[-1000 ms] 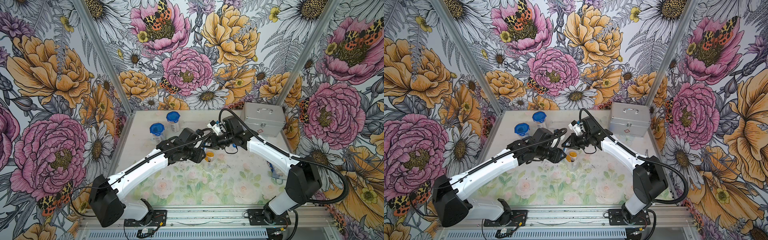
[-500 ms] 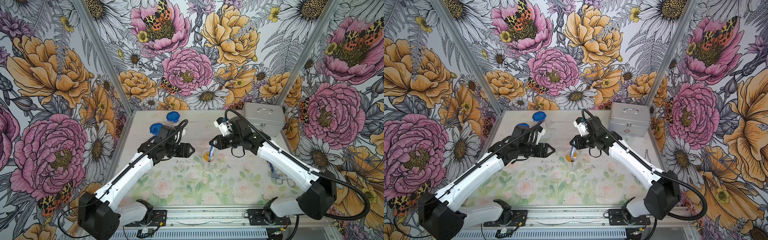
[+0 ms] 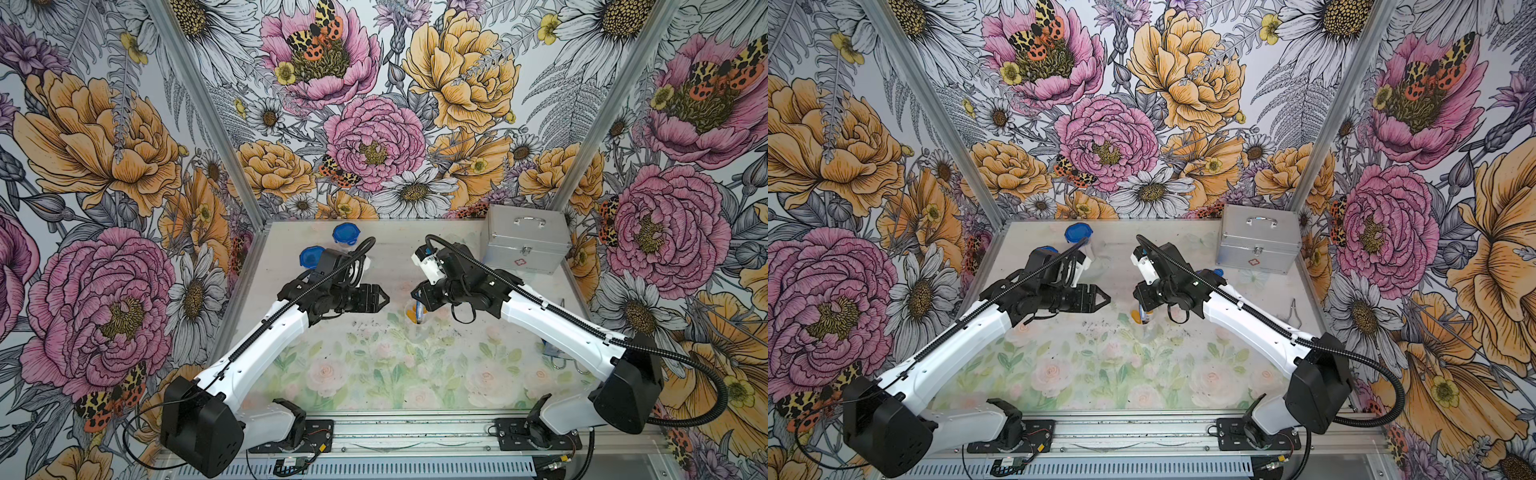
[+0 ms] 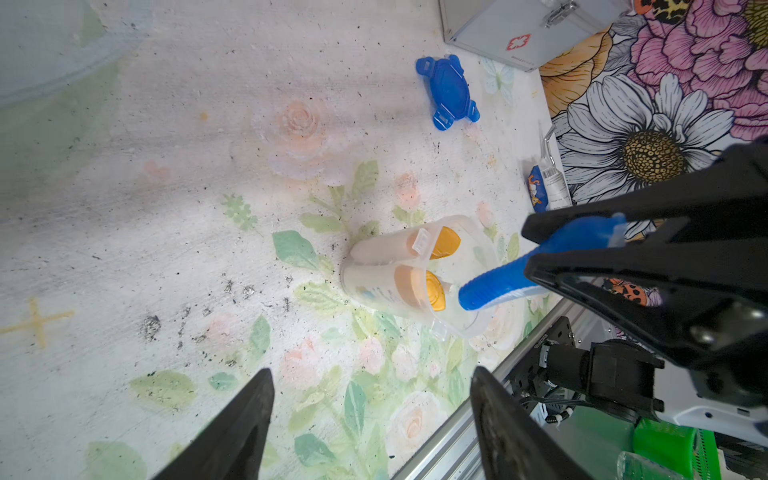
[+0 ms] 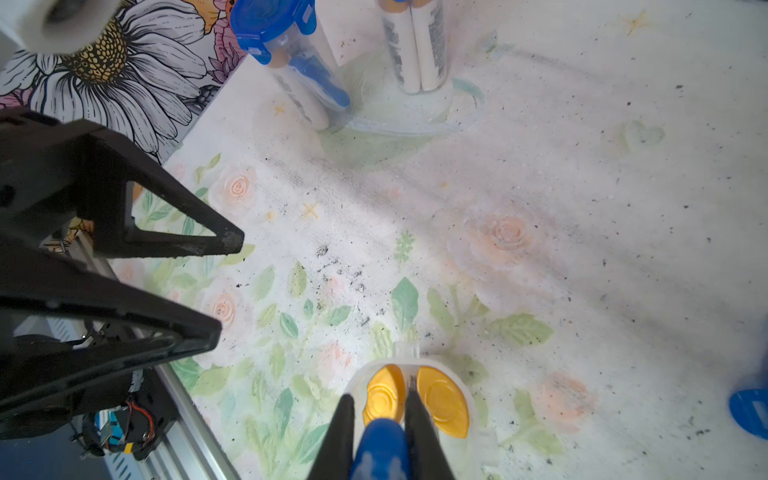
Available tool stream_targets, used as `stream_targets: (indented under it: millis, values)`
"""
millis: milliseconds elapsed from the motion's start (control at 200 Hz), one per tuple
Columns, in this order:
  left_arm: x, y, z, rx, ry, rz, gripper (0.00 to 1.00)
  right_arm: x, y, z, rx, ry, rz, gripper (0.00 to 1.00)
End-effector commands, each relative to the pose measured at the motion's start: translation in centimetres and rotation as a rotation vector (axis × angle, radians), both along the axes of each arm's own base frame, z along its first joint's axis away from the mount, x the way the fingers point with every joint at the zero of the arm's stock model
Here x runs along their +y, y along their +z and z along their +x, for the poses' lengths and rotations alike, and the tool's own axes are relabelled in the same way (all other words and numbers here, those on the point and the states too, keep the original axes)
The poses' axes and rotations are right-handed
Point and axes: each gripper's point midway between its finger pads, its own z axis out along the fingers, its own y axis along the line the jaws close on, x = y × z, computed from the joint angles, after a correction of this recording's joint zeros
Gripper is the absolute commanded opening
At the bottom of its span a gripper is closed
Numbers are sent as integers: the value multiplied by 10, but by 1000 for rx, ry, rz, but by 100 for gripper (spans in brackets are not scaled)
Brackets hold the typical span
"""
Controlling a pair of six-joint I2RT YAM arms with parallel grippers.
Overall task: Pack away toiletry kits
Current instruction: Place the toiletry item into the container.
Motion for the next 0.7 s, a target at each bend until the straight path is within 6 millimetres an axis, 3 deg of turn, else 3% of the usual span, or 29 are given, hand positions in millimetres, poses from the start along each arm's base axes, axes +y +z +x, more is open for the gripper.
stream_targets:
  millis: [0, 245, 370, 440, 695]
  values:
    - [-3, 20, 7, -43, -12, -43, 75, 2, -7, 8, -65, -14, -12, 0]
    - [1, 24, 9, -44, 1, -61, 75, -1, -20, 10, -94, -26, -22, 2]
    - [2, 26, 12, -44, 4, -64, 76, -1, -25, 7, -90, -32, -14, 17]
    - [2, 27, 12, -46, 1, -63, 81, -3, -23, 7, -98, -38, -7, 25]
    - [2, 26, 15, -48, -2, -58, 85, -5, -18, 4, -94, -48, 8, 42]
